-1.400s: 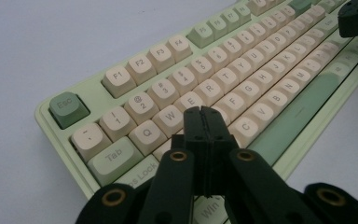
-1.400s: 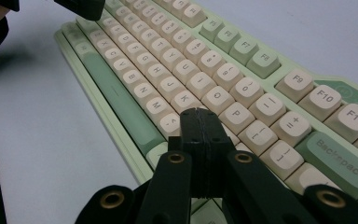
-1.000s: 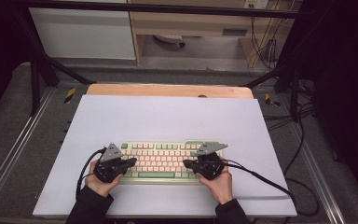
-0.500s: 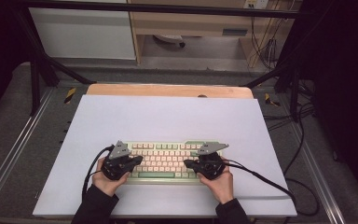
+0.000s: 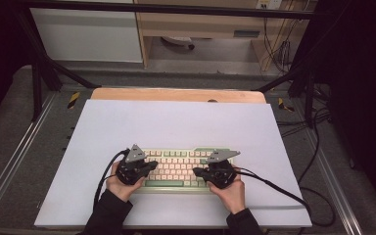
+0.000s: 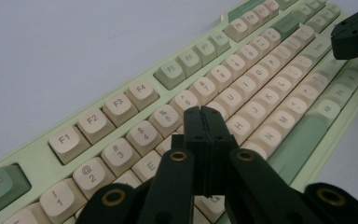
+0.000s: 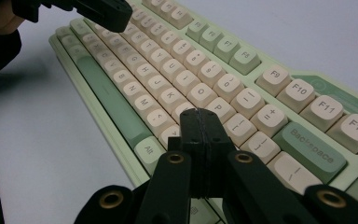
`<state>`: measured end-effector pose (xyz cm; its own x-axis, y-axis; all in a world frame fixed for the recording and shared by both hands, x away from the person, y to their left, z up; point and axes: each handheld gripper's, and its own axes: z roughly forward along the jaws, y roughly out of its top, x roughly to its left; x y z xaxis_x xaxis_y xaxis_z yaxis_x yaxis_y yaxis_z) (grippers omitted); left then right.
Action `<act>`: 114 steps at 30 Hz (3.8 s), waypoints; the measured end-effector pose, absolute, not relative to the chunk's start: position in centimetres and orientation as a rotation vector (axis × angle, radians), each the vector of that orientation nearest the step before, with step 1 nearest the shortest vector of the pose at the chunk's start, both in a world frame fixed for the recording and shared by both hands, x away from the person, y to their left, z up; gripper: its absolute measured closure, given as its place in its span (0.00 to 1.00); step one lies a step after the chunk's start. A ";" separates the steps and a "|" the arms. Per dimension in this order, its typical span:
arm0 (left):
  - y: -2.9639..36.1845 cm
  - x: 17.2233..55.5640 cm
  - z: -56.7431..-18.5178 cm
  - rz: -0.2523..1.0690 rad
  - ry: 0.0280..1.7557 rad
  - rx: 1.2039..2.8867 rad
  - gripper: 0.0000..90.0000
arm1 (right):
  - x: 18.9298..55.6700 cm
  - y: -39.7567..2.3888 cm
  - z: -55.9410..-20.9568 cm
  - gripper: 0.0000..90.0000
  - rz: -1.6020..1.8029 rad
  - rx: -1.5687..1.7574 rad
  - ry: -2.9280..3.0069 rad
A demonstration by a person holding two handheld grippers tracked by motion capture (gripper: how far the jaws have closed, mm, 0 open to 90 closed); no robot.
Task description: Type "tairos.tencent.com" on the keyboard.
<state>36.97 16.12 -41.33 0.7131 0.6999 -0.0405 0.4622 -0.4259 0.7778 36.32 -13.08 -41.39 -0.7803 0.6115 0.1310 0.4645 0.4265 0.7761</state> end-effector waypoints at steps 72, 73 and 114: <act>17.8 37.6 -42.3 0.400 0.948 2.084 1.00 | 36.3 -13.1 -41.3 1.00 1.277 0.943 2.509; 17.9 37.7 -42.3 0.401 0.952 2.083 1.00 | 36.3 -13.1 -41.3 1.00 1.277 0.941 2.508; 19.4 36.3 -41.7 0.389 0.920 2.079 1.00 | 36.2 -12.9 -41.2 1.00 1.329 0.945 2.513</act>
